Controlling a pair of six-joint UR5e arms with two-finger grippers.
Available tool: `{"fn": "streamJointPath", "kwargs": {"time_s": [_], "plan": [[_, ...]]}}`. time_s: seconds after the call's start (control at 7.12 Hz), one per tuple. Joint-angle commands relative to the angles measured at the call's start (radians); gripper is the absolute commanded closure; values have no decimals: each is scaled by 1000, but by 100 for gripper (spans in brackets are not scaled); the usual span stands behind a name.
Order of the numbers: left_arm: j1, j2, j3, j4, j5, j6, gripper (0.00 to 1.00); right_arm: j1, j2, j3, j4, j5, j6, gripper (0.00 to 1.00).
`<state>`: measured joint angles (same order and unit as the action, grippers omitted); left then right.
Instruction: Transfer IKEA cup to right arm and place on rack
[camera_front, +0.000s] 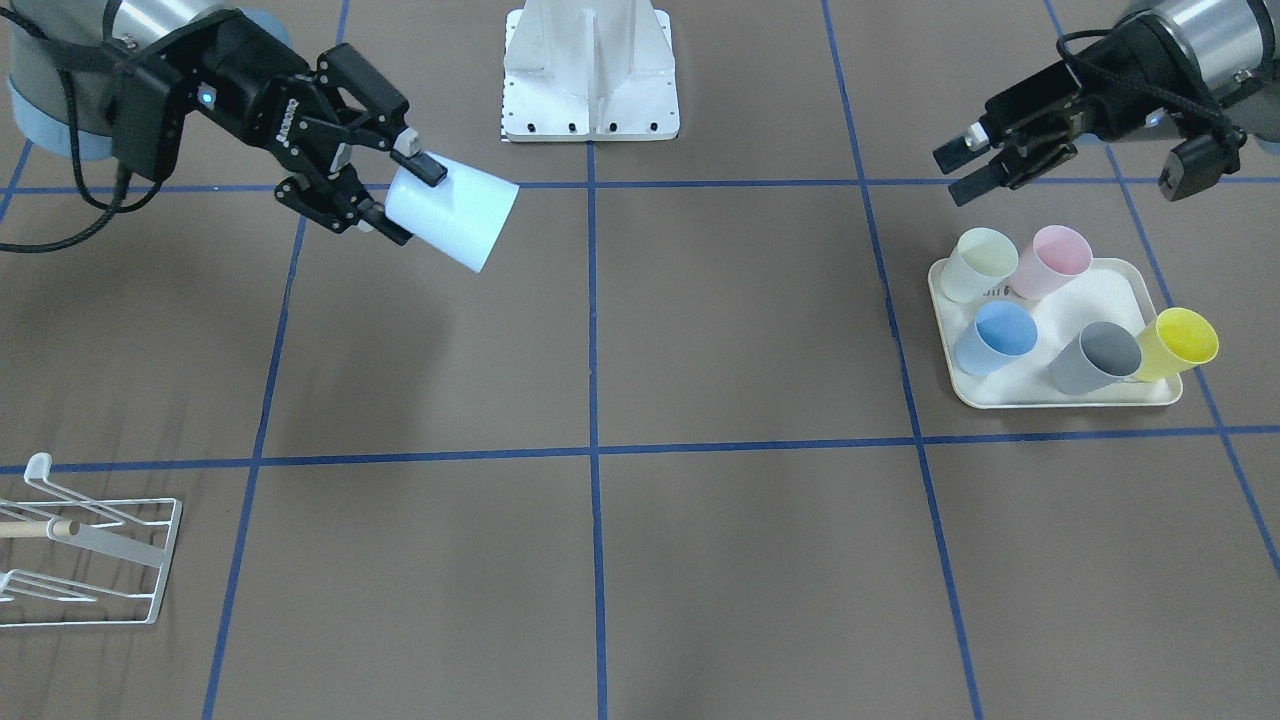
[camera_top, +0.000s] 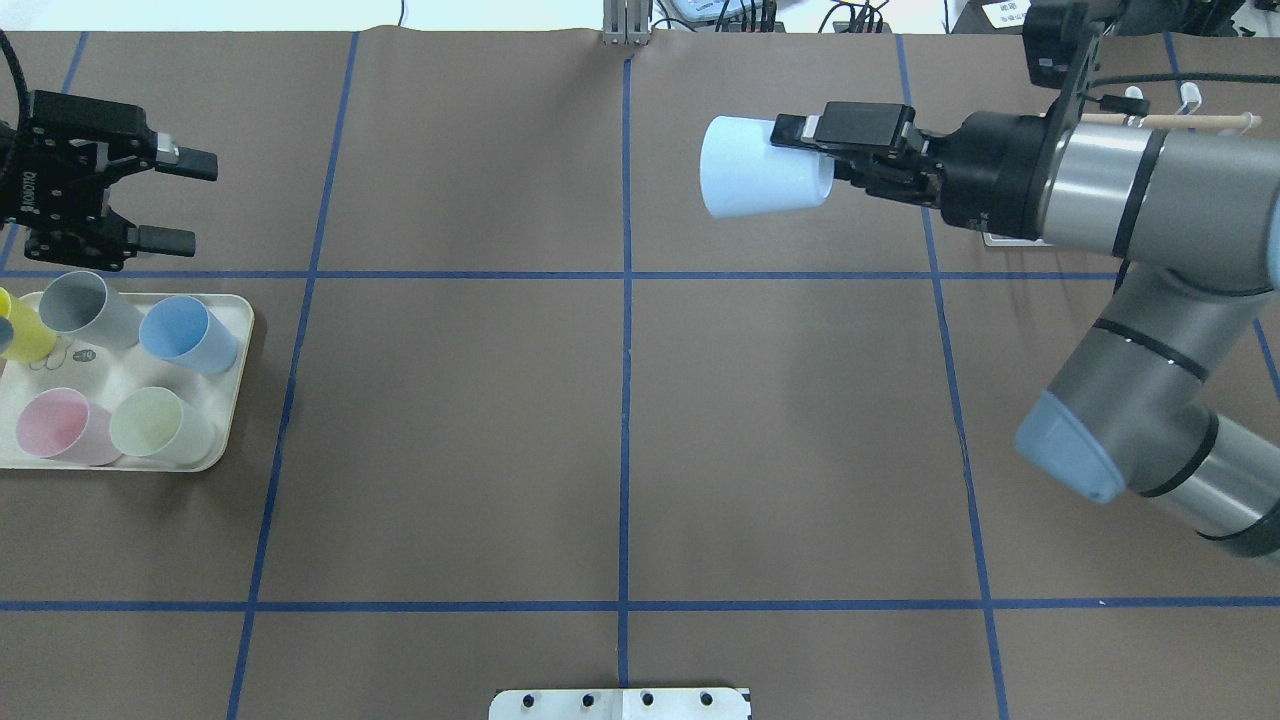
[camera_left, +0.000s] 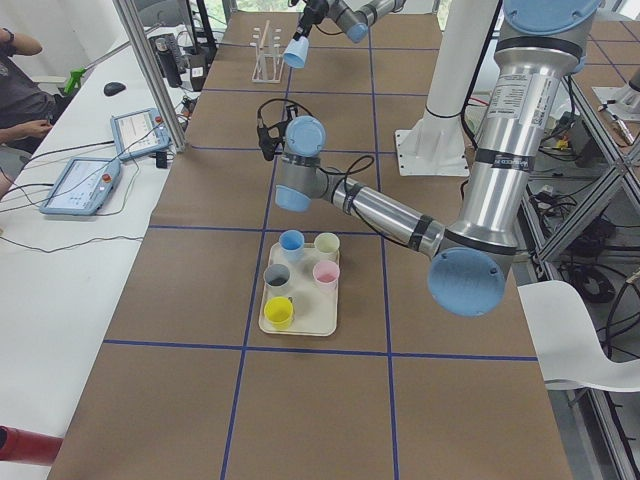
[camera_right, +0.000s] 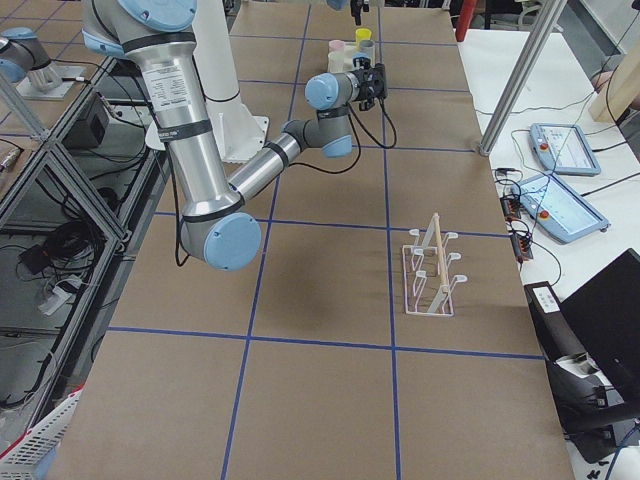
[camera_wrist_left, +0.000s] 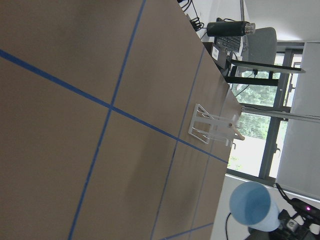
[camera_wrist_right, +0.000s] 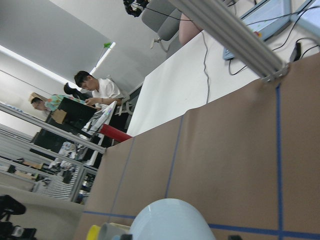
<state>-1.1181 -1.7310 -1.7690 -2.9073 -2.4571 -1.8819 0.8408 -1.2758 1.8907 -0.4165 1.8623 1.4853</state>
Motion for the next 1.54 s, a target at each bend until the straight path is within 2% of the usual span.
{"fn": "streamJointPath", "kwargs": {"time_s": [0.0,0.14,0.28,0.56,0.7,0.84,0.98,1.4], "plan": [[-80,80,6,141,0,292,0,245,-71,-1,-131,203,-207,74],[-100,85,5,225,1,396,0,364,-80,1,-259,350,-400,74],[-118,115,6,293,9,549,0,423,-86,5,-377,404,-534,74],[-176,169,5,484,97,935,0,470,-129,4,-532,403,-777,74],[-187,185,5,563,153,1087,0,475,-146,7,-651,400,-869,76],[-204,186,5,600,156,1142,0,471,-167,5,-733,390,-983,77],[-204,203,0,599,156,1142,0,448,-166,2,-808,362,-1000,76],[-203,220,-6,599,156,1141,0,391,-148,-96,-815,322,-1054,76]]}}
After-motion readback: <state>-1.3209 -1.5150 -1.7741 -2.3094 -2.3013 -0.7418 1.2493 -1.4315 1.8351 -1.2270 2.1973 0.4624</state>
